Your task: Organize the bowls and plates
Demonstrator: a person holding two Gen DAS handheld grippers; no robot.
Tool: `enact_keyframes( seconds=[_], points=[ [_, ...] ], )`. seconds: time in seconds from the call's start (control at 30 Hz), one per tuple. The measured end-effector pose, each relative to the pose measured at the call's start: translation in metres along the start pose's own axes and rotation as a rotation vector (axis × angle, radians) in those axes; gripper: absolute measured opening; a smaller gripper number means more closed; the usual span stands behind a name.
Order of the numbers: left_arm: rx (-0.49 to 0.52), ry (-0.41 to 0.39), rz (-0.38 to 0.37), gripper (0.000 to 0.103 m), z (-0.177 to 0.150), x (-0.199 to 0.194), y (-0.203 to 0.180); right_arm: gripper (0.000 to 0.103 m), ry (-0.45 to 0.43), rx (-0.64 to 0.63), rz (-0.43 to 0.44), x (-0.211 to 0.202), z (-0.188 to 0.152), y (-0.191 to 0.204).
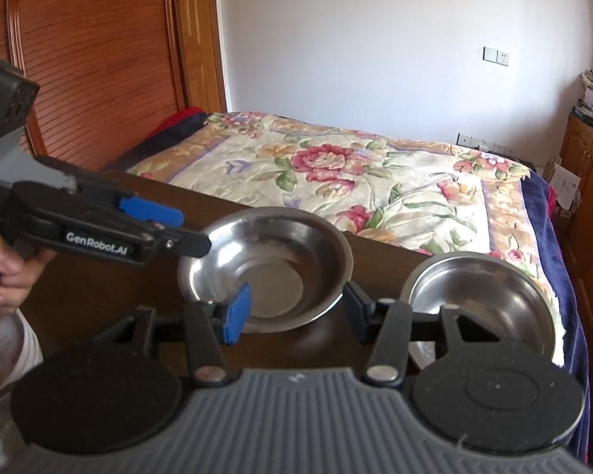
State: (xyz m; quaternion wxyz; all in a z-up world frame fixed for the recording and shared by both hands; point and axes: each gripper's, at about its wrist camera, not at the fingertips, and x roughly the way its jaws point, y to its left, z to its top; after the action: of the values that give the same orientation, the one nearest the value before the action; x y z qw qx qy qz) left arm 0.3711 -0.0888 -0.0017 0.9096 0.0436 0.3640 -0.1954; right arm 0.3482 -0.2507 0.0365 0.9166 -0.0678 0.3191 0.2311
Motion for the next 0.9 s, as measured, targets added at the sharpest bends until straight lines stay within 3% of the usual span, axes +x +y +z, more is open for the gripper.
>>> enact_keyframes(
  seconds=[0.53,0.7,0.9],
  points=[
    [0.001,0.045,-0.005,0.066,-0.005,0.018,0.007,0.053,0.043,0.006,-0.001,0.014,-0.001,0.001],
    [0.008,0.053,-0.016,0.051,-0.007,0.019,0.007,0.053,0.059,0.021,0.010,0.019,-0.001,-0.002],
    [0.008,0.058,-0.015,0.047,-0.010,0.021,0.008,0.051,0.077,0.033,0.035,0.023,0.001,-0.003]
  ],
)
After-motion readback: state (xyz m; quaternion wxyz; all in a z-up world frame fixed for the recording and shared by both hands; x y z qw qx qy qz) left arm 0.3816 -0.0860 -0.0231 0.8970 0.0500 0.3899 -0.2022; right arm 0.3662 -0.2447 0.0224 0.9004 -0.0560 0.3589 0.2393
